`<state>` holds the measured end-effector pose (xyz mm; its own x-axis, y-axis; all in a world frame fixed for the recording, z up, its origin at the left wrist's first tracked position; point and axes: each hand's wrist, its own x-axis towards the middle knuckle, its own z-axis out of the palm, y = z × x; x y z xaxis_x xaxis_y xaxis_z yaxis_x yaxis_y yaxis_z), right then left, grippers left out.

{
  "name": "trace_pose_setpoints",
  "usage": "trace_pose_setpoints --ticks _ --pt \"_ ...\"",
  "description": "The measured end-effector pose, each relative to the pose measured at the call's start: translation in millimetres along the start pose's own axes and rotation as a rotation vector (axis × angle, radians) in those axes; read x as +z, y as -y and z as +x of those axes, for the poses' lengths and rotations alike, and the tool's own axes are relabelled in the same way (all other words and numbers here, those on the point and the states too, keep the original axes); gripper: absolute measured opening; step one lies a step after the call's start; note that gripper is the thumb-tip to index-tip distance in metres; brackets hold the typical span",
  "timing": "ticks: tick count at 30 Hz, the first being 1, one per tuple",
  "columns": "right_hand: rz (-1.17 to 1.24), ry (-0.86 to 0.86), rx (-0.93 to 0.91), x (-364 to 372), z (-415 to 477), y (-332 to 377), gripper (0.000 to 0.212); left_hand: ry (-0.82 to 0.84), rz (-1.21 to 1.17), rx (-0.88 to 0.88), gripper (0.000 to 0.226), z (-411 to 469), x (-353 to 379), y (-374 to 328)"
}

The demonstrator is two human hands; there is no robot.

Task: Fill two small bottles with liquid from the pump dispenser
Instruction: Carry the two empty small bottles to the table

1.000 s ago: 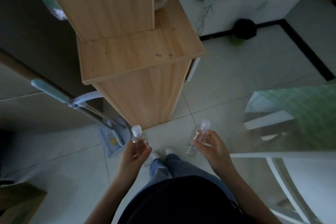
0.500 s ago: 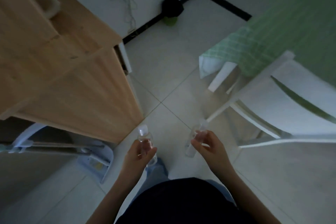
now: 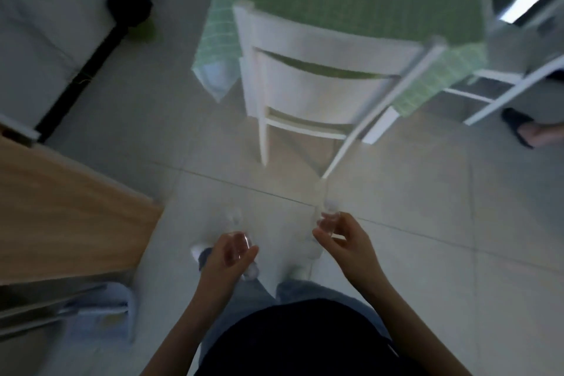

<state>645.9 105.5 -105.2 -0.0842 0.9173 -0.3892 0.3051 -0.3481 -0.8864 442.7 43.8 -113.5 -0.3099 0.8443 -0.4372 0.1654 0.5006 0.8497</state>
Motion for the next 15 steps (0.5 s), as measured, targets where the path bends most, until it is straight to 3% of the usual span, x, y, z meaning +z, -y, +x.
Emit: trace_pose_setpoints --ticks 7,15 --pt "0.086 -0.236 0.066 -93.3 -26.3 -36.6 0.024 0.239 0.014 0.026 0.018 4.9 97.3 -32.9" --pt "0.215 -0.511 0.146 -155.0 -7.4 -54.4 0.020 0.538 0.190 0.094 0.016 55.7 181.1 -93.0"
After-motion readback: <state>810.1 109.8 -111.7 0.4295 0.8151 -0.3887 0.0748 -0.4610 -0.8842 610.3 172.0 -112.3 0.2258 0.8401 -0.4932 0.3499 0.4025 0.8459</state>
